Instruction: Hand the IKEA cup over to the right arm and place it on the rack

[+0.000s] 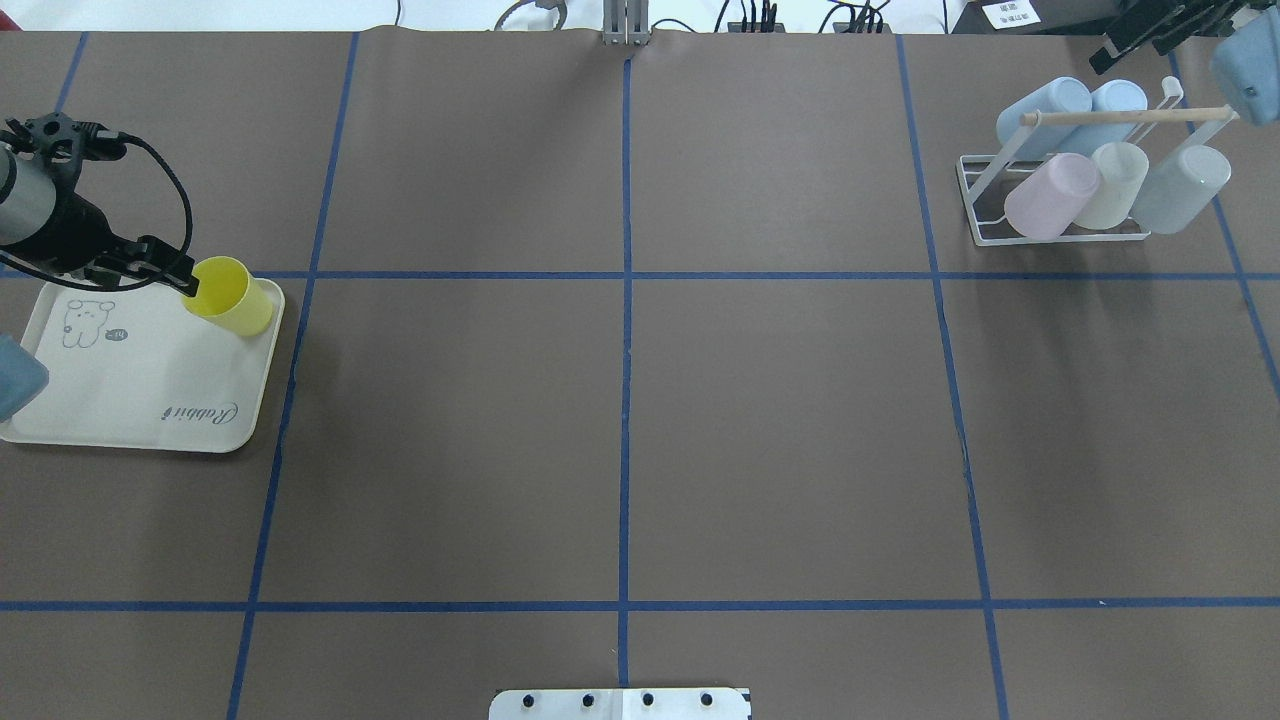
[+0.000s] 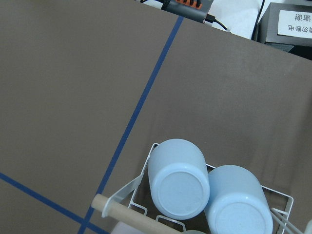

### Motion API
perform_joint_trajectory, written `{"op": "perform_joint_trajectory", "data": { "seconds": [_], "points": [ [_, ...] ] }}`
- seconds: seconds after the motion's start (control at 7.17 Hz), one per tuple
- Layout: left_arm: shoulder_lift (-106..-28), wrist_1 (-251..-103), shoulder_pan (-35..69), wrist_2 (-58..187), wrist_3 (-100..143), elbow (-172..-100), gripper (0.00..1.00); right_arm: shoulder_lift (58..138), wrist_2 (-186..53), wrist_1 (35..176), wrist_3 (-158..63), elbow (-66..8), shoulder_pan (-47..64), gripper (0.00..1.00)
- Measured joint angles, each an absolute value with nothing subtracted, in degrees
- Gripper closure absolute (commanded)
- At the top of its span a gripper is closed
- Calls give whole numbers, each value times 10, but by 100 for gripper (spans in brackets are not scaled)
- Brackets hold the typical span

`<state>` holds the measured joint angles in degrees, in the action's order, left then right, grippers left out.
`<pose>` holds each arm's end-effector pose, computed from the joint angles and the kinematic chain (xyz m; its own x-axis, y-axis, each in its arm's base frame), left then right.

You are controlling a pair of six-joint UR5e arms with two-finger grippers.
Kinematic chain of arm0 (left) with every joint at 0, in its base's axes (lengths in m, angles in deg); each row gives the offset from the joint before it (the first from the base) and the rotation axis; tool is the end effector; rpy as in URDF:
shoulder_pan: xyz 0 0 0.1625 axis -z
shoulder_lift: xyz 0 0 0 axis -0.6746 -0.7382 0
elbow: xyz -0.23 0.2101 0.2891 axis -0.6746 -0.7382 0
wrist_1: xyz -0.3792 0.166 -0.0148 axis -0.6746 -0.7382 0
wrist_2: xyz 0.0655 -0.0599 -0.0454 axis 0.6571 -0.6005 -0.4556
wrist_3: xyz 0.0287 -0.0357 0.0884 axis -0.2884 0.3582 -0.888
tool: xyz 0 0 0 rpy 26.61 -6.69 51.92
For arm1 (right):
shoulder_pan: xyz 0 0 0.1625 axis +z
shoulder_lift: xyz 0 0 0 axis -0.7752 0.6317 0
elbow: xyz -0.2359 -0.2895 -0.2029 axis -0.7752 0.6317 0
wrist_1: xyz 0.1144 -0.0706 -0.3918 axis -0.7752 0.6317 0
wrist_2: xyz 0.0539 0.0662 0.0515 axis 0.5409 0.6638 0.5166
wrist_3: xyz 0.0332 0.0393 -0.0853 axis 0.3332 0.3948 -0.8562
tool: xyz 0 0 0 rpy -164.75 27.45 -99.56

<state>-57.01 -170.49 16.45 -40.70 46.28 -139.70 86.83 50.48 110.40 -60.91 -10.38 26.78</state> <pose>0.2365 -0.5346 0.4925 0.6670 0.0945 -0.7391 -0.0050 0.9925 0.1224 -0.0983 -0.7127 0.4328 0.5703 -0.3968 0.7192 0.1653 0.9131 0.3727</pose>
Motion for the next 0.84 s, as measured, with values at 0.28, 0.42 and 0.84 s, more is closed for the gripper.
{"op": "perform_joint_trajectory", "data": {
  "seconds": [0.28, 0.42, 0.84],
  "points": [
    [-583, -1706, 160, -406, 464, -1377, 6, 872, 507, 1105, -609, -108, 268, 2],
    [-585, -1706, 153, -406, 465, -1372, 21, 873, 508, 1104, -609, -110, 268, 2],
    [-587, -1707, 143, -406, 467, -1363, 66, 876, 508, 1104, -608, -111, 267, 2]
  ]
}}
